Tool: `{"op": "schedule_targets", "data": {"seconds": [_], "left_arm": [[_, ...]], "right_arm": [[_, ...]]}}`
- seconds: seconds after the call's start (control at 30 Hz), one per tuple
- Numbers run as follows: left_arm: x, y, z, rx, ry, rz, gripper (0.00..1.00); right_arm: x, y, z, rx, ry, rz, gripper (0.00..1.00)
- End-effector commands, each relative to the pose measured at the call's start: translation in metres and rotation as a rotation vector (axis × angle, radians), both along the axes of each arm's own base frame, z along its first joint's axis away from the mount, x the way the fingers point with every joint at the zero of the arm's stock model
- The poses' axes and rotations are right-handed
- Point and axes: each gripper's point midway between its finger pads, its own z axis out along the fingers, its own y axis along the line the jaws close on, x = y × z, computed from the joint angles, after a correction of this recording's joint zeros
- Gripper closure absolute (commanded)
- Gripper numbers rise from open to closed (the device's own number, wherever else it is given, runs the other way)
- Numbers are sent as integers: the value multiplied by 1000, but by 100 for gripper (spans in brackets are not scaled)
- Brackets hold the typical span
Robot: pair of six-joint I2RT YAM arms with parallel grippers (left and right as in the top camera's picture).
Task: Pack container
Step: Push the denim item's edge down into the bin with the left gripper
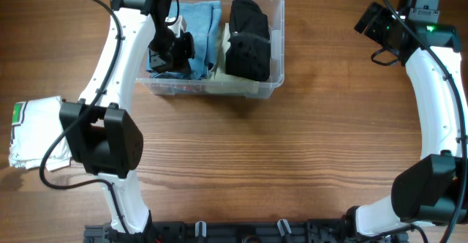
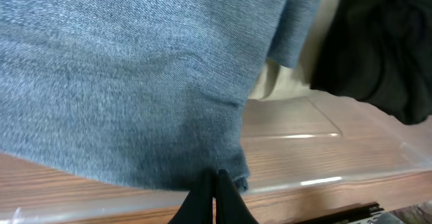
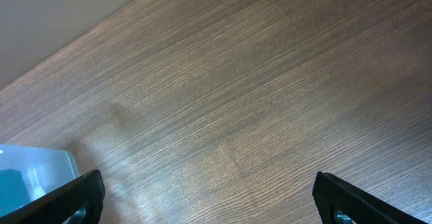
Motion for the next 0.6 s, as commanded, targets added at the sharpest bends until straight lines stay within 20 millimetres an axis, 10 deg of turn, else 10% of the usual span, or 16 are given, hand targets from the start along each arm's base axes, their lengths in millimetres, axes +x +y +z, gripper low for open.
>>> {"op": "schedule_targets", "data": {"seconds": [0.0, 0.57], "left_arm": [[-3, -1, -28, 14, 69, -21, 96], [14, -4, -53, 15, 69, 15, 95]], "right_arm": [[1, 2, -5, 12, 9, -3, 0], [1, 2, -5, 12, 8, -3, 0]]}}
